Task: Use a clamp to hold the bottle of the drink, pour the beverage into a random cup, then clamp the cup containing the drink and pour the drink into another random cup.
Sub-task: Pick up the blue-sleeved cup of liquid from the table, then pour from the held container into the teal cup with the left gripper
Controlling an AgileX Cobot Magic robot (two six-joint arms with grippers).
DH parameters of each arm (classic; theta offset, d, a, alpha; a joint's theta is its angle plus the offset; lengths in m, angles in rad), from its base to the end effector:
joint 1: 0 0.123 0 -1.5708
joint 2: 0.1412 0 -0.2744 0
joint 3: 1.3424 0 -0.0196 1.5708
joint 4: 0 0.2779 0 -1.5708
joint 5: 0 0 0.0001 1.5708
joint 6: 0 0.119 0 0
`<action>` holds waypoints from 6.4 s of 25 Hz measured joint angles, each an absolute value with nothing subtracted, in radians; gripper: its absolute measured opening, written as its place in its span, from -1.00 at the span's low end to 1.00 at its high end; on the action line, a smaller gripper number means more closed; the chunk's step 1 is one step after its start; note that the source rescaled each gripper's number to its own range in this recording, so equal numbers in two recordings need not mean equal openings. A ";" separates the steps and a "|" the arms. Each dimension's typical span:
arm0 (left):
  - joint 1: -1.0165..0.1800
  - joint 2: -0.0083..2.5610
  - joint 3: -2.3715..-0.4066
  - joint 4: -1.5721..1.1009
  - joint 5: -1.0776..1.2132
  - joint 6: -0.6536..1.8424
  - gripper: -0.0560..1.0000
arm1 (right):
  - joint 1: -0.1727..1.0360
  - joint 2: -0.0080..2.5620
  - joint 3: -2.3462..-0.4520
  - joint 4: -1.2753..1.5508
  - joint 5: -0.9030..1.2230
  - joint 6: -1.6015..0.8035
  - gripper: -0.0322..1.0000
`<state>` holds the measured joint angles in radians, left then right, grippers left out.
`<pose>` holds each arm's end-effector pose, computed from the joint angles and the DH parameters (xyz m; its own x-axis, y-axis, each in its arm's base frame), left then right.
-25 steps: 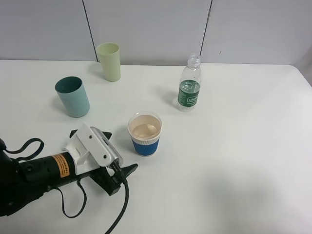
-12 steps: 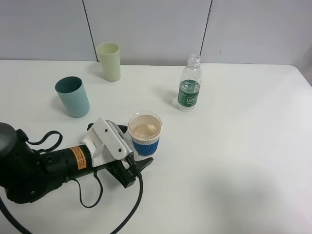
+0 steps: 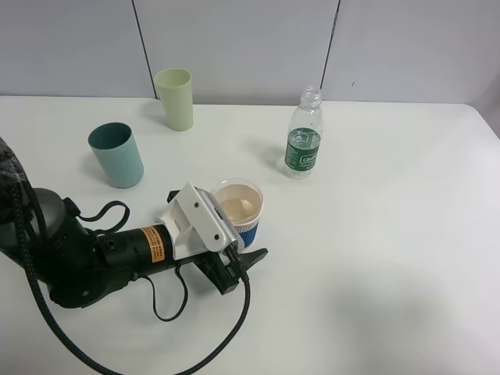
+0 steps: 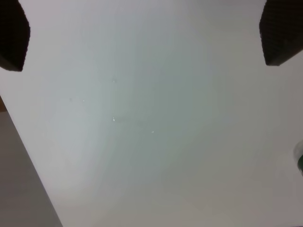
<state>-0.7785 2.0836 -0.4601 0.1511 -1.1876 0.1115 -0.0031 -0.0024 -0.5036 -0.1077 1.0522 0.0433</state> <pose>0.2067 -0.2272 0.0229 -0.1103 0.3419 -0.9333 0.8187 0.5637 0.1097 0.0540 -0.0113 0.2802 -0.4417 -0.0088 -0.8971 0.0824 0.9953 -0.0503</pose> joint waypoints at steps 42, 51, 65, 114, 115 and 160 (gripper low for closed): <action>-0.779 2.138 -0.565 0.143 -1.177 0.048 -0.89 | -0.003 -0.002 -0.504 -0.108 1.052 0.043 1.00; -0.779 2.138 -0.565 0.139 -1.177 0.019 -0.89 | -0.003 -0.002 -0.504 -0.108 1.052 0.043 1.00; -0.779 2.082 -0.541 0.112 -1.117 0.006 -0.89 | -0.003 -0.002 -0.504 -0.108 1.052 0.043 1.00; -0.580 1.619 -0.179 -0.829 -1.187 0.248 -0.89 | -0.003 -0.002 -0.504 -0.108 1.052 0.043 1.00; -0.543 1.613 -0.180 -0.805 -1.187 0.248 -0.89 | -0.003 -0.002 -0.504 -0.108 1.052 0.043 1.00; -0.186 1.586 -0.478 -0.465 -0.789 1.107 -0.89 | -0.003 -0.002 -0.504 -0.108 1.052 0.043 1.00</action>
